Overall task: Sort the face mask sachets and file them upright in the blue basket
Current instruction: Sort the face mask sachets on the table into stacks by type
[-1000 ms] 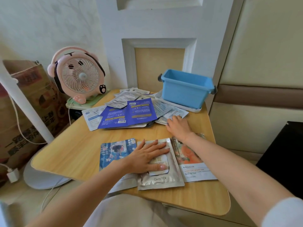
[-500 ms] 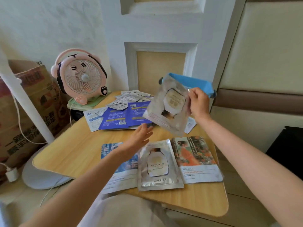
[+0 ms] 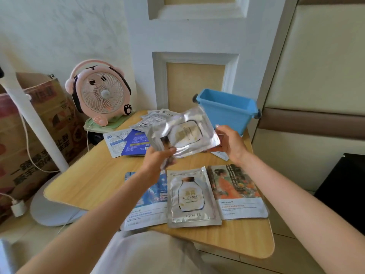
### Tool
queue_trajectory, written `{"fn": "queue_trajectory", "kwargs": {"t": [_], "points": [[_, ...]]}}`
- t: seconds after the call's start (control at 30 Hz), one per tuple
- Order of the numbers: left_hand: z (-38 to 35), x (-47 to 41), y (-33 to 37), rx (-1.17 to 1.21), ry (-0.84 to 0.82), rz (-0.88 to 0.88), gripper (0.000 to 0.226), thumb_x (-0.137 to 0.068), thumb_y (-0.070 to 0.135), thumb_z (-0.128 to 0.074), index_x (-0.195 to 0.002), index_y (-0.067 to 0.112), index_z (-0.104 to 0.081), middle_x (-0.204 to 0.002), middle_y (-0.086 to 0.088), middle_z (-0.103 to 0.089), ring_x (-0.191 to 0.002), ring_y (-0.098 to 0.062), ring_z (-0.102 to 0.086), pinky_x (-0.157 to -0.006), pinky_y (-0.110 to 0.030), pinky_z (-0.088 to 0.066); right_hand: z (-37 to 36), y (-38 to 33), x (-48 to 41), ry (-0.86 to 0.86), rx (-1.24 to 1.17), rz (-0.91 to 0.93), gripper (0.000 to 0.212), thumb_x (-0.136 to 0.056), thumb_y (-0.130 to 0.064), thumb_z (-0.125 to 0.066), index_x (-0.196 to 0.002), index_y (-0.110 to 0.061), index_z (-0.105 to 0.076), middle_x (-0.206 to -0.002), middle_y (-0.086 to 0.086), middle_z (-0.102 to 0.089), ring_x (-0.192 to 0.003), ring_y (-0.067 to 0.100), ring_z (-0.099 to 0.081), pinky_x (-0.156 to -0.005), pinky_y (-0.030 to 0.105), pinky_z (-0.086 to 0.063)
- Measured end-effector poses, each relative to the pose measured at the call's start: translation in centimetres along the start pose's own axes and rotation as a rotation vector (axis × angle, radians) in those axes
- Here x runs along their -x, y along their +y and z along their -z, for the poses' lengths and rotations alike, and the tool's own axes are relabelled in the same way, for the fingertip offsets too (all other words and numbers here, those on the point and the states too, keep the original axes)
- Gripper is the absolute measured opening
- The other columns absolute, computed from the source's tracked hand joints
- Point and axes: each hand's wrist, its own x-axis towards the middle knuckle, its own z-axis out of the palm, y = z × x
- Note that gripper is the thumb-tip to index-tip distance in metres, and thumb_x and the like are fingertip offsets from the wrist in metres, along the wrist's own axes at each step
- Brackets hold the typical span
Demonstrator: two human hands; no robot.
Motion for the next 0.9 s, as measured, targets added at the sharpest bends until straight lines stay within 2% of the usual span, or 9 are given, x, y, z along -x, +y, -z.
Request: {"fn": "queue_trajectory", "kwargs": {"t": [0.1,0.2,0.3,0.37,0.5,0.63,0.73,0.8,0.9], "points": [[2.2,-0.8,2.1,-0.345,-0.237,0.057,0.014,-0.087,-0.004,-0.055,-0.078,0.006,-0.052,-0.064,-0.004,-0.057,-0.047,-0.01,-0.052,-0.041,-0.014,-0.039,1.6,0.6,-1.0,0.212,0.157,0.022,0.04,-0.097,-0.035,-0.043,-0.068,-0.012,-0.059,-0.062,0.001,-0.067,-0.056,0.014,-0.064,-0.047,0.021,-0.049],[2.5,-1.1,3.1,-0.775,-0.516,0.222,0.008,-0.082,0.005,-0.066,-0.079,0.011,-0.061,-0.058,0.004,-0.061,-0.047,-0.007,-0.048,-0.041,-0.013,-0.04,4.4,3.5,-2.7,0.33,1.036,0.084,0.021,-0.089,-0.035,-0.057,-0.099,-0.017,-0.065,-0.104,0.003,-0.068,-0.099,0.024,-0.064,-0.079,0.032,-0.052],[1.5,-1.8,2.4,-0.955,-0.513,0.283,0.015,-0.079,0.012,-0.072,-0.085,0.022,-0.063,-0.063,0.003,-0.059,-0.052,-0.008,-0.044,-0.044,-0.013,-0.039,5.7,6.7,-3.9,0.076,1.37,-0.101,0.087,-0.072,-0.059,-0.068,-0.141,-0.016,-0.037,-0.146,0.008,-0.038,-0.134,0.028,-0.035,-0.107,0.042,-0.035],[1.1,-2.3,1.6,-1.065,-0.51,0.274,0.016,-0.078,0.018,-0.074,-0.087,0.02,-0.062,-0.068,-0.002,-0.054,-0.053,-0.009,-0.042,-0.046,-0.014,-0.037,5.4,7.6,-4.3,0.027,1.404,-0.175,0.102,-0.07,-0.07,-0.062,-0.147,-0.014,-0.025,-0.154,0.009,-0.025,-0.14,0.028,-0.025,-0.112,0.044,-0.029],[0.8,-3.1,-0.1,-1.122,-0.346,0.168,0.03,-0.073,0.026,-0.078,-0.093,0.015,-0.06,-0.068,0.003,-0.054,-0.054,-0.007,-0.044,-0.047,-0.015,-0.034,5.3,7.4,-4.6,0.106,1.588,-0.054,0.073,-0.084,-0.062,-0.05,-0.134,-0.01,-0.045,-0.134,0.014,-0.051,-0.122,0.031,-0.049,-0.095,0.037,-0.042],[0.8,-3.3,-1.1,-1.129,-0.166,0.069,0.041,-0.071,0.03,-0.079,-0.102,0.01,-0.06,-0.071,0.003,-0.056,-0.058,-0.008,-0.048,-0.048,-0.017,-0.035,5.0,6.8,-4.1,0.063,1.736,0.114,0.032,-0.092,-0.025,-0.045,-0.116,-0.006,-0.057,-0.113,0.018,-0.062,-0.104,0.035,-0.057,-0.079,0.036,-0.045],[1.2,-3.3,-1.5,-1.186,-0.093,0.039,0.056,-0.07,0.041,-0.077,-0.113,0.012,-0.056,-0.102,-0.003,-0.059,-0.082,-0.014,-0.053,-0.066,-0.023,-0.044,5.2,6.6,-4.0,0.061,1.751,0.178,0.018,-0.09,-0.013,-0.044,-0.089,-0.013,-0.062,-0.089,0.012,-0.063,-0.082,0.029,-0.058,-0.064,0.031,-0.038],[1.5,-3.2,-1.8,-1.207,-0.014,-0.014,0.068,-0.068,0.05,-0.076,-0.121,0.017,-0.049,-0.119,-0.003,-0.052,-0.104,-0.017,-0.052,-0.086,-0.03,-0.047,5.4,5.8,-4.0,0.201,1.578,0.263,0.031,-0.092,-0.015,-0.045,-0.062,-0.019,-0.048,-0.065,0.001,-0.05,-0.059,0.018,-0.046,-0.049,0.026,-0.029],[1.7,-3.2,-1.6,-1.095,0.093,-0.183,0.062,-0.075,0.05,-0.069,-0.124,0.017,-0.048,-0.127,-0.003,-0.043,-0.118,-0.019,-0.044,-0.098,-0.035,-0.042,4.8,3.1,-3.8,0.451,1.012,0.474,0.023,-0.092,-0.021,-0.055,-0.069,-0.016,-0.054,-0.067,-0.004,-0.055,-0.062,0.012,-0.048,-0.049,0.021,-0.032]]}}
